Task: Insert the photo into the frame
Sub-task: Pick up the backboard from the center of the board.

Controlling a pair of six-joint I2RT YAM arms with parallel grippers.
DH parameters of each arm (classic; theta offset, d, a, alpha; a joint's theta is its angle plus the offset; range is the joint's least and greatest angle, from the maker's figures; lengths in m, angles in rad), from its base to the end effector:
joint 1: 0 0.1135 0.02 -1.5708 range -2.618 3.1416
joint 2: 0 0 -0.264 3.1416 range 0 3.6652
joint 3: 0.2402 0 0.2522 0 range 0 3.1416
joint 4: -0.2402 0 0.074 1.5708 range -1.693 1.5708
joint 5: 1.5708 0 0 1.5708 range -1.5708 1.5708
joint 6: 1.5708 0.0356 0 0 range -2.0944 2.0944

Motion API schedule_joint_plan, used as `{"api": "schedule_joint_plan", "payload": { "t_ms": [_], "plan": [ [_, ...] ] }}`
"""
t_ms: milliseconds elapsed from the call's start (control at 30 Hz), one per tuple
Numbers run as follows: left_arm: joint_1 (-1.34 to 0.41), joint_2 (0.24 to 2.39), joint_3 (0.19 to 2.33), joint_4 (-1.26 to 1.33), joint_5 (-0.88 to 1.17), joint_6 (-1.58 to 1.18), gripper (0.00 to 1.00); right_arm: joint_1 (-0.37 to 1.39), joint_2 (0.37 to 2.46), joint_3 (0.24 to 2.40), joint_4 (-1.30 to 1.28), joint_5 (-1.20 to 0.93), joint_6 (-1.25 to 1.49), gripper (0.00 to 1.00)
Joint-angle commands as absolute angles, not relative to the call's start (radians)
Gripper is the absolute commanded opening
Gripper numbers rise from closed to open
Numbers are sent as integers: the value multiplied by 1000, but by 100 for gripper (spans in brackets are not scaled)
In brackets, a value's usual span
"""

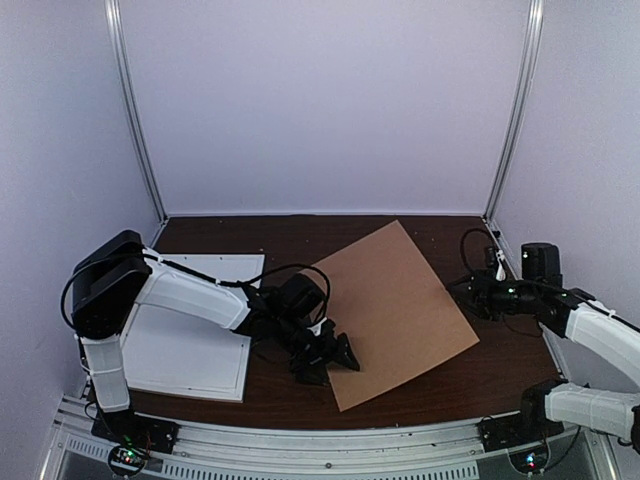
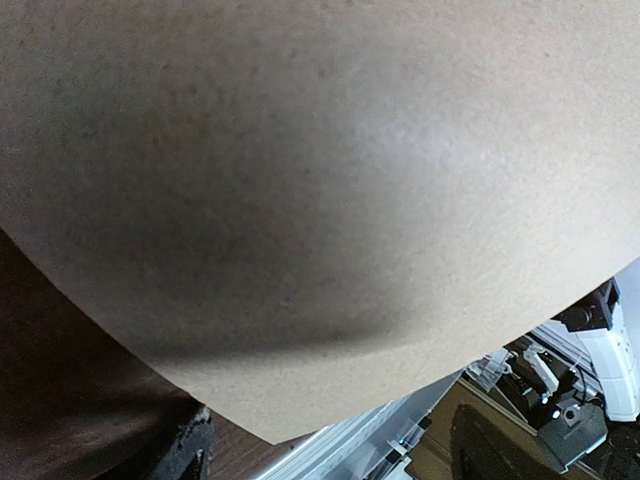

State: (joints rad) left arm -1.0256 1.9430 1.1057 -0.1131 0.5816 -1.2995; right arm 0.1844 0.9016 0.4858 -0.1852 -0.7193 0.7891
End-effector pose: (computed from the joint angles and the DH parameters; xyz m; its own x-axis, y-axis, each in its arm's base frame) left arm 0.1829 -0.3392 0.1332 -0.9610 0.0321 0.2748 -0.1707 0.7132 -0.6799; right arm 0.1802 0.0575 0.2195 -0.8686 0.3811 -0.3166 -0.0790 0.5244 0.8478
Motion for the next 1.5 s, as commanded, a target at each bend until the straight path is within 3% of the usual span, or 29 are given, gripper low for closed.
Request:
{"api": "schedule_joint_plan", "payload": {
  "t_ms": [0, 433, 867, 1333, 1467],
  "plan": [
    [-1014, 1979, 1080, -45, 395, -1230, 83, 254, 869, 495, -282, -1060, 875, 47],
    [-994, 1935, 1099, -55, 382, -1202, 83, 410, 831, 571, -187, -970, 1007, 46],
    [-994, 1874, 1097, -79, 380, -1180, 83, 708, 1044, 645, 91, -764, 1096, 45],
    [-994, 1656, 1004, -165, 250, -1134, 87, 902, 1221, 804, 131, -649, 1078, 45],
    [-994, 1569, 1010, -260, 172, -1079, 87, 916, 1237, 879, -2, -607, 1011, 43]
  ]
}}
